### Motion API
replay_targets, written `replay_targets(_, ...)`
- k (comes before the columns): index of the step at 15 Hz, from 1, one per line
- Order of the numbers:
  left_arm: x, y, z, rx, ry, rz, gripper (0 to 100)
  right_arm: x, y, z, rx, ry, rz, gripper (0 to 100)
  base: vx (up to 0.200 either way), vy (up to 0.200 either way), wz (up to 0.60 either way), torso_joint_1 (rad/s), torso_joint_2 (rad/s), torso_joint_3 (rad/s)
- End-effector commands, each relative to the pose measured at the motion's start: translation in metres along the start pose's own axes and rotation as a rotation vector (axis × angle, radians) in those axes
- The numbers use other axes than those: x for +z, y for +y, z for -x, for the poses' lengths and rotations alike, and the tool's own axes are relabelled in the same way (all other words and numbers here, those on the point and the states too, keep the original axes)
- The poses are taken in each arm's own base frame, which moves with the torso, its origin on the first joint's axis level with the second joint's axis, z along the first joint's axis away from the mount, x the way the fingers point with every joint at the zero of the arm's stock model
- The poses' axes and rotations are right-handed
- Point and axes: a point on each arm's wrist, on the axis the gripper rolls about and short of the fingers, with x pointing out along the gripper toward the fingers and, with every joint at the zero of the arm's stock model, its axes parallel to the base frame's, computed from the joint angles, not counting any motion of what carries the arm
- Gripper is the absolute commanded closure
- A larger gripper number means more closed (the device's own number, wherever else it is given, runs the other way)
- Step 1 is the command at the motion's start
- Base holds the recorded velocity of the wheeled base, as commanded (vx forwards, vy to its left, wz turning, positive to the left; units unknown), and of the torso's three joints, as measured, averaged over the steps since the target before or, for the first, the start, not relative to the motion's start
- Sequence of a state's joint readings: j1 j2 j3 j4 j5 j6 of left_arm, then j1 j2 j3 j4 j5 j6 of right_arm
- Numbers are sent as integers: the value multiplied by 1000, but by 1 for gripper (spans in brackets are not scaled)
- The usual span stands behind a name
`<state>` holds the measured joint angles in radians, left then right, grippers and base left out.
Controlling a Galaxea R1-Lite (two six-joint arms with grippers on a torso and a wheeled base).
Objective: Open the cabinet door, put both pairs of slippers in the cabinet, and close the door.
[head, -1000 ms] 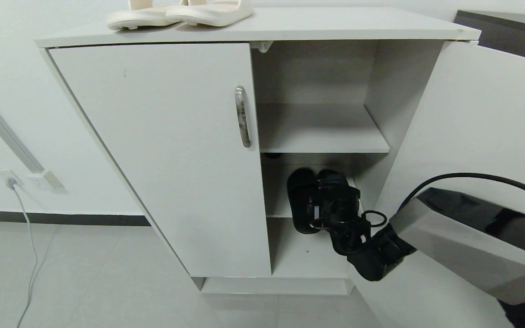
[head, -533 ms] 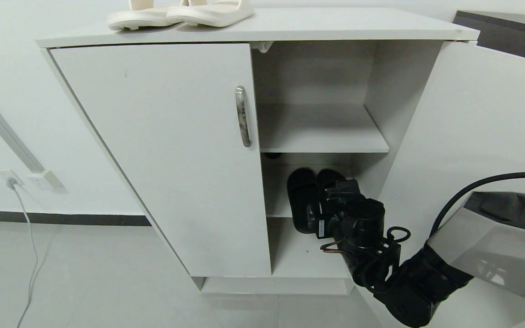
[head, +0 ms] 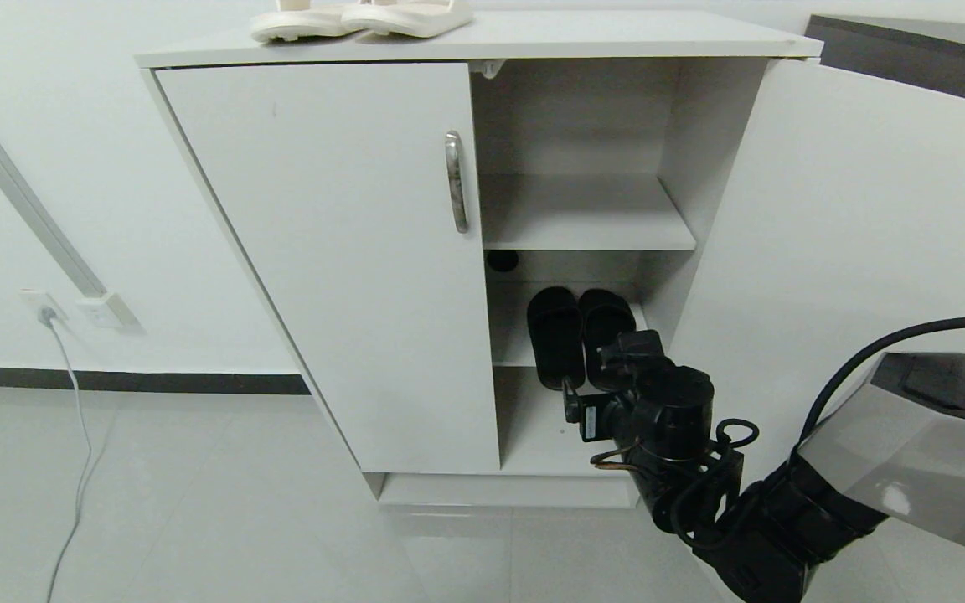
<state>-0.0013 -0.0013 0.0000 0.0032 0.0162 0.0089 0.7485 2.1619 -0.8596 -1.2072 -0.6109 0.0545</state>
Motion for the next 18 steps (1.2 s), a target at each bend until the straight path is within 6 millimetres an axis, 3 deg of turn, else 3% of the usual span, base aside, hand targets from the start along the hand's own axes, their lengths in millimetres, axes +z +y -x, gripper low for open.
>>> replay_targets(1,0,0,0,0,1,0,100,0,1,0,2,0,-1,0,0,0,0,0,0,0)
replay_targets(14,0,0,0,-1,3,0,100,1,0,2,2,-3,1,0,0,0,0,0,0,0)
replay_targets(18,0,0,0,-1,1,0,100,1,0,2,2,-3,1,0,0,0,0,0,4,148)
